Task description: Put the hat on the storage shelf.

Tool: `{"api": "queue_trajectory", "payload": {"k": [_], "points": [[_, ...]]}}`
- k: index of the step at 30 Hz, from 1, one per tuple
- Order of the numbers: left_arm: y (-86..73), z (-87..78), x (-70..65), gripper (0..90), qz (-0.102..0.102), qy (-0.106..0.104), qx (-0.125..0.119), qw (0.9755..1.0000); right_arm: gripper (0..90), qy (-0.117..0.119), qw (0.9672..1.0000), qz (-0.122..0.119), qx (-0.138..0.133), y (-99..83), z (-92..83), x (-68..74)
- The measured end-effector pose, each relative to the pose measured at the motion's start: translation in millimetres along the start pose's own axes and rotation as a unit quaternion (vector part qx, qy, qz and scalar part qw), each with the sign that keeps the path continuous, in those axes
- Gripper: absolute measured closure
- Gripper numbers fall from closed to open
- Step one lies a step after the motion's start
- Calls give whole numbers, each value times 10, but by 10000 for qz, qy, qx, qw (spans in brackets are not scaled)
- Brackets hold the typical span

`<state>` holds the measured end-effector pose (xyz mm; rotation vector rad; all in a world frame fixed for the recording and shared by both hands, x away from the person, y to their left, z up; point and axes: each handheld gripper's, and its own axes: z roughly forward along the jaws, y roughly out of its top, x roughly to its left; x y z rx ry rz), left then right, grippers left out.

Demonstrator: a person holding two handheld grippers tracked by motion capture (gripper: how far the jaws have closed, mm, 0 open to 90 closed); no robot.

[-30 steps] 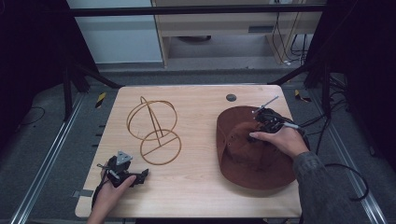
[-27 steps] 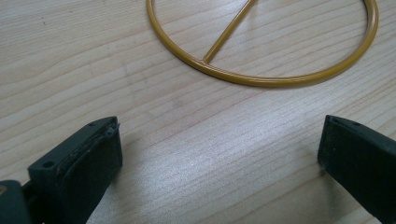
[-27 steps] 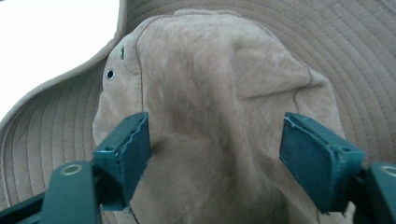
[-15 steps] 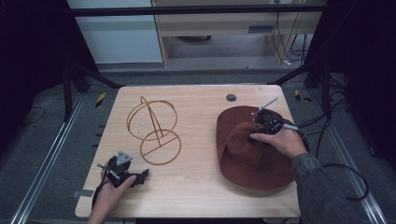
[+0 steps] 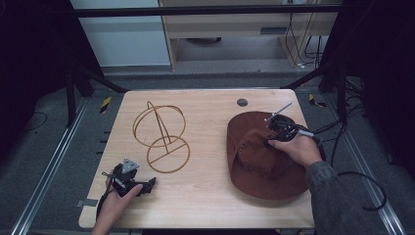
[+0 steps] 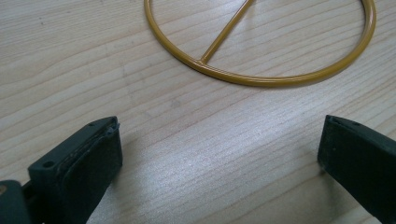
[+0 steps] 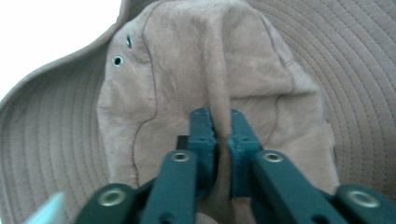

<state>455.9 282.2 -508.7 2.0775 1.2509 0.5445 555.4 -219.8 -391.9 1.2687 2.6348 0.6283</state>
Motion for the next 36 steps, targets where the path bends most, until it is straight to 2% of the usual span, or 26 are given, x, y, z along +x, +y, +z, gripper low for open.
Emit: {"api": "queue_trajectory", "payload": {"k": [5,12,15,22,36], "points": [[0,1,1,0,3,-5,-1,10000,877,67,9999,-53,-106,29,-95,14],[0,1,-1,0,1,-4,-2,10000,879,119,9996,-132,-213,99,-194,101],[2,1,2,0,10,-15,0,10000,880,152,9991,-155,-365,145,-275,144],[3,1,4,0,30,-13,1,10000,882,221,9966,-303,-729,250,-491,270],[6,3,4,0,35,-10,10,10000,884,208,9913,-530,-1186,433,-785,509]]}}
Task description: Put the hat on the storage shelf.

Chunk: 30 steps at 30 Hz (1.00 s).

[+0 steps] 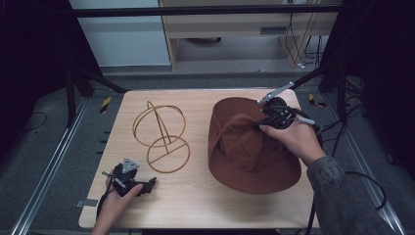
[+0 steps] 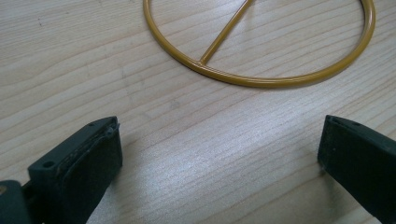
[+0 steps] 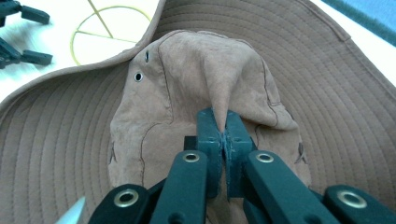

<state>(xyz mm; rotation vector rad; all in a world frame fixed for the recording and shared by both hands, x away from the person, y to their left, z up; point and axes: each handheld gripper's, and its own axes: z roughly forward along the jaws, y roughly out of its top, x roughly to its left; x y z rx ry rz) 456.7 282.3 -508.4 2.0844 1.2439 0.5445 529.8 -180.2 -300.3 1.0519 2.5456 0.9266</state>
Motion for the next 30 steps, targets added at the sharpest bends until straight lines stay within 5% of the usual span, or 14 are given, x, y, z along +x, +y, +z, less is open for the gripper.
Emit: {"api": "queue_trajectory", "payload": {"k": [22,30], "points": [[1,-2,-1,0,3,-2,12,10000,885,-47,9982,-269,-533,351,-416,183],[1,-1,-1,0,2,-3,9,10000,886,30,9968,-313,-739,431,-434,241]]}}
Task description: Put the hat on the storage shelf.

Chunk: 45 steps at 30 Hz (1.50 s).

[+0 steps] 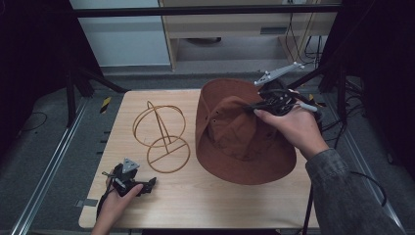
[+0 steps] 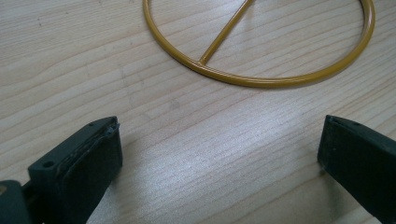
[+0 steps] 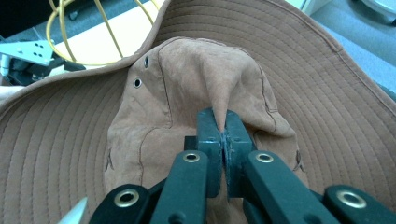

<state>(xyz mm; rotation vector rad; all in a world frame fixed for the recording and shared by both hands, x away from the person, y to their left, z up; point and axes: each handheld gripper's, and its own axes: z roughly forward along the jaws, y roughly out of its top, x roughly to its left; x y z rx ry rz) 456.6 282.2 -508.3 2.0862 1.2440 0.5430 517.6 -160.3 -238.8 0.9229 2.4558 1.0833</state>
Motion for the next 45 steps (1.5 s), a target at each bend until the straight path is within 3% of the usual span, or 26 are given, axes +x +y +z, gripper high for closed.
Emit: {"api": "queue_trajectory", "payload": {"k": [6,16,30,36,45], "points": [[0,0,0,0,-1,-3,1,10000,885,84,9995,25,-289,47,-23,51],[-1,4,-2,0,-19,-8,-27,10000,886,18,9977,-36,-677,35,-139,109],[1,4,3,0,12,-9,-16,10000,886,77,9954,-37,-952,87,-161,190],[1,5,2,0,1,-13,-27,10000,888,32,9955,-31,-950,119,-161,199],[1,3,1,0,-5,-17,-15,10000,888,11,9942,-69,-1070,250,-201,250]]}}
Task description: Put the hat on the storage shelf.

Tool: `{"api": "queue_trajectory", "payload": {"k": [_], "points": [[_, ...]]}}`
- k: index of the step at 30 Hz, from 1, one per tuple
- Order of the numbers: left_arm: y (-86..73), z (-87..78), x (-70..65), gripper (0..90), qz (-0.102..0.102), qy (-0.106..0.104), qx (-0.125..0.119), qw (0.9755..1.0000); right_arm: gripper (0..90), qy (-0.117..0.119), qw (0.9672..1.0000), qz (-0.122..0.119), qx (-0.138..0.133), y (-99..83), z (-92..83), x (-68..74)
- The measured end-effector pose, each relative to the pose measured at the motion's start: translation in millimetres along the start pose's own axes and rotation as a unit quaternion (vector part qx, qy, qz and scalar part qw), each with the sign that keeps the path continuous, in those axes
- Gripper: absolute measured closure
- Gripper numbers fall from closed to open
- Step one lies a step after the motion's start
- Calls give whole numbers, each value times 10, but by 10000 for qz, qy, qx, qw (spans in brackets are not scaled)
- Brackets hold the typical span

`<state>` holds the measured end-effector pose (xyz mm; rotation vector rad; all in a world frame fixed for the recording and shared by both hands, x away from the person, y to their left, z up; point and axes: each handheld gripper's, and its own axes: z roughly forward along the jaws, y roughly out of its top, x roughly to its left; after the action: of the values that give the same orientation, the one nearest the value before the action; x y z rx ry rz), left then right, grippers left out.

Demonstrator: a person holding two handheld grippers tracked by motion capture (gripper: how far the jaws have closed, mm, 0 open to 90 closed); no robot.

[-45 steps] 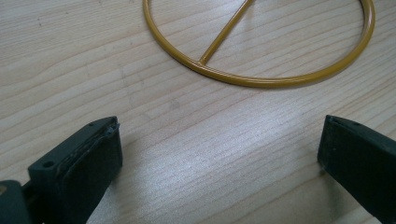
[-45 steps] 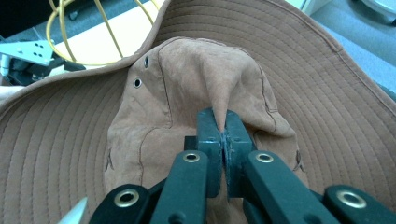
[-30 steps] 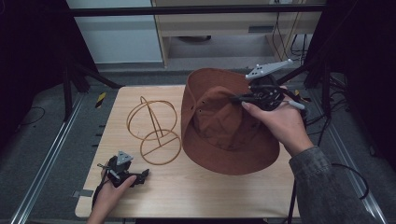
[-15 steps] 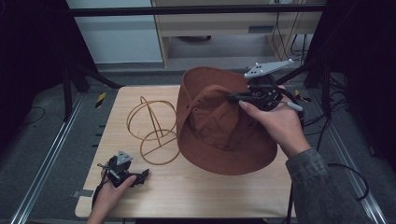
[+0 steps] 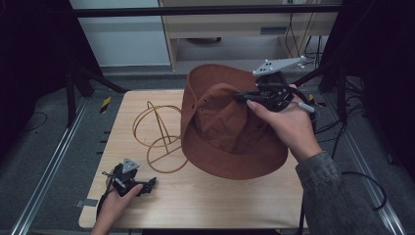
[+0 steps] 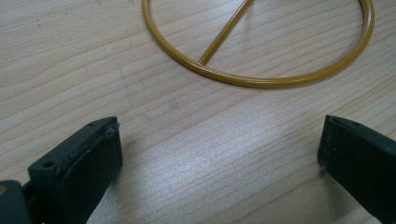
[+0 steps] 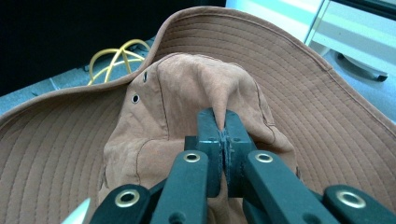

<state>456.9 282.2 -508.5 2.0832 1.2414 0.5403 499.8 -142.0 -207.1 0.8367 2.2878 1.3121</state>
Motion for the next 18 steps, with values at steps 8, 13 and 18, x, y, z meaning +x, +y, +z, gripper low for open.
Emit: {"api": "queue_trajectory", "payload": {"k": [8,13,18], "points": [[0,2,-2,0,-18,4,-14,10000,888,1,9999,-46,-154,144,1,70],[0,1,-1,0,-9,7,-9,10000,888,31,9998,-89,-199,234,54,147],[1,0,0,0,-7,3,-3,10000,888,70,9995,-128,-268,363,119,238]]}}
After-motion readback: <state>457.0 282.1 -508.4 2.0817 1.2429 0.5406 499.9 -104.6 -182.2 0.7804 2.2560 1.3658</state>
